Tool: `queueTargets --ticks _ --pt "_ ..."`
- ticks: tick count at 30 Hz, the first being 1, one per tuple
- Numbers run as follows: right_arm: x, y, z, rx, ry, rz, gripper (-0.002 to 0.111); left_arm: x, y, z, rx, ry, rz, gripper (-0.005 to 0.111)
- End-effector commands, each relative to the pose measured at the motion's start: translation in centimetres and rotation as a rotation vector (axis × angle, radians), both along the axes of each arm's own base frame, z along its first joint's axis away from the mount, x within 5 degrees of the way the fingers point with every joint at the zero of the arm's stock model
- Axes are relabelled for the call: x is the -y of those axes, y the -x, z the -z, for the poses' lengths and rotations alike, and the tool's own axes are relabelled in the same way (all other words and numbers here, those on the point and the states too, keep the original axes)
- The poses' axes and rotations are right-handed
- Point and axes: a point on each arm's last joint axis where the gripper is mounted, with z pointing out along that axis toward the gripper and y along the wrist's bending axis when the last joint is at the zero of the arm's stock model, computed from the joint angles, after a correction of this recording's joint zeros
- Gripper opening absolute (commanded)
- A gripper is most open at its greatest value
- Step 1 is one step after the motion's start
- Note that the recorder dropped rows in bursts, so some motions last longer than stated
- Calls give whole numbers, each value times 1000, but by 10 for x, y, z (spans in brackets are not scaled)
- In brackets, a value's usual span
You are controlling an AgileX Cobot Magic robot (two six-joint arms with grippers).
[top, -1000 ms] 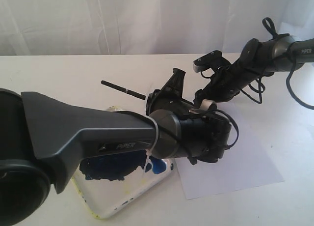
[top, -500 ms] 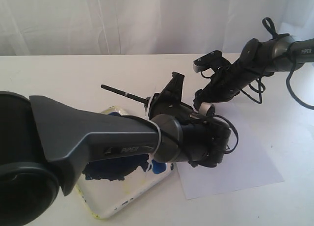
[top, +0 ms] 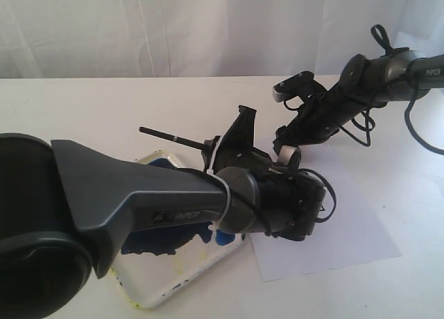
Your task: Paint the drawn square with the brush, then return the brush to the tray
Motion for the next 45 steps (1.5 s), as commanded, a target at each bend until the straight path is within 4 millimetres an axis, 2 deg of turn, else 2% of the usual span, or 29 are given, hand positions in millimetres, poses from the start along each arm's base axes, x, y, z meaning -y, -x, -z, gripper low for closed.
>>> queueTargets --ticks 1,45 --pt "2 4 13 -45 34 -29 73 1 1 4 -8 -4 -7 0" --pt "2 4 13 -47 34 -30 73 -9 5 2 -33 -162 -73 0"
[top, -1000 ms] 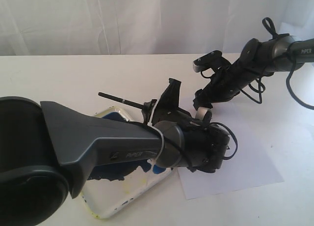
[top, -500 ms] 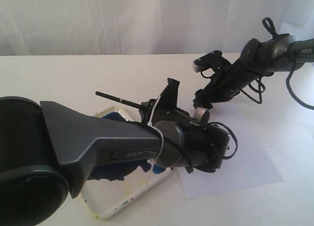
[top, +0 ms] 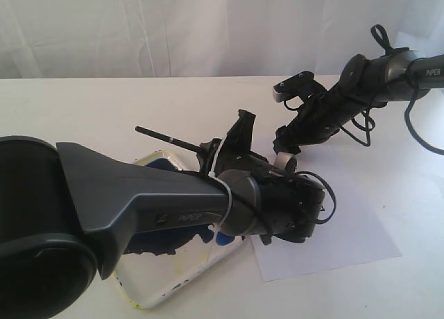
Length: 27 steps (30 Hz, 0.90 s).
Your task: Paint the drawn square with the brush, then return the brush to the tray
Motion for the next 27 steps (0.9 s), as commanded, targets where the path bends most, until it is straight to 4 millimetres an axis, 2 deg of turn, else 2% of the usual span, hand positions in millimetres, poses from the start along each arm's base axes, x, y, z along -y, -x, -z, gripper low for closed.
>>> queueTargets --ticks 1,10,14,27 --pt "2 4 13 -47 34 -30 73 -7 4 -3 3 -88 -64 0" --pt "2 4 13 -47 34 -30 73 -8 3 -6 14 -82 -66 0" --pt "2 4 13 -47 34 -30 73 -9 3 -16 22 -42 -80 0" --pt "2 4 13 -44 34 -29 73 -21 -6 -13 -34 -19 -144 0"
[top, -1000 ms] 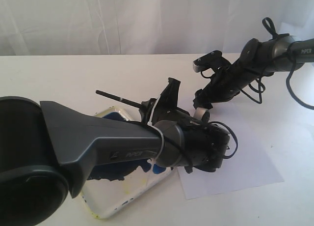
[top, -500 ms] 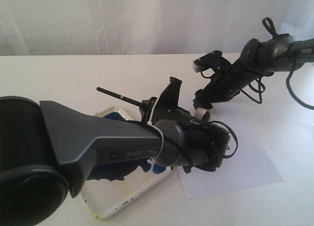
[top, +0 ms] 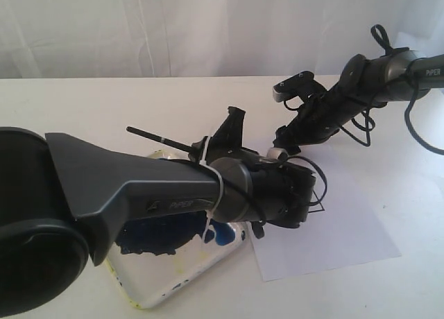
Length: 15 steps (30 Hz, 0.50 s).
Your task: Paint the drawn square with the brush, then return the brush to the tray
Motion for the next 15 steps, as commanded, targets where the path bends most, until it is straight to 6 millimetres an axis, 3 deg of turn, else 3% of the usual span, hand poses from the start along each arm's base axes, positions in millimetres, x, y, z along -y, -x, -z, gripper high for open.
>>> queueTargets --ticks 1,15 --pt "2 4 13 -44 34 -29 73 -11 3 -8 -2 -29 -103 0" --pt "2 3 13 -42 34 -29 73 -14 1 -7 -21 -38 -109 0"
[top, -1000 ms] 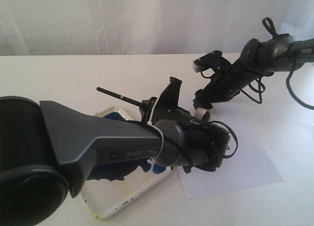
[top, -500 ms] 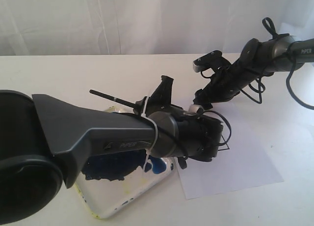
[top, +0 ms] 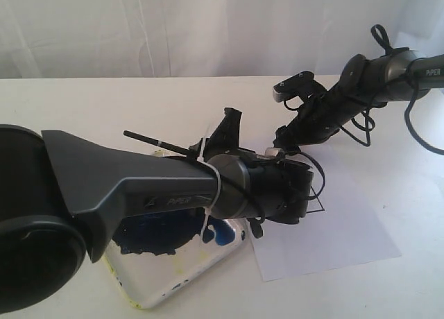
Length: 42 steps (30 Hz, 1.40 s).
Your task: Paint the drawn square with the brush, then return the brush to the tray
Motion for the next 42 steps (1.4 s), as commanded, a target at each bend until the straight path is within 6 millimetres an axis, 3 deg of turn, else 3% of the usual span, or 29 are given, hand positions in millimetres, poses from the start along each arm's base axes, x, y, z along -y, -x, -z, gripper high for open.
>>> queueTargets --ticks 1,15,23,31,35,42 --pt "2 3 13 -40 34 -28 73 -11 1 -7 6 -50 -91 0" --pt "2 4 13 -43 33 -28 73 -30 5 -19 43 -53 -104 0" --pt "2 4 13 -43 33 -28 73 -34 3 -16 8 -37 -139 0" --pt "2 4 13 -43 33 -28 73 -41 7 0 -15 -98 -135 0" --pt "2 4 13 -43 33 -28 73 -40 2 -7 111 -54 -127 0" --pt "2 4 13 -43 33 -28 73 -40 2 -7 112 -54 -126 0"
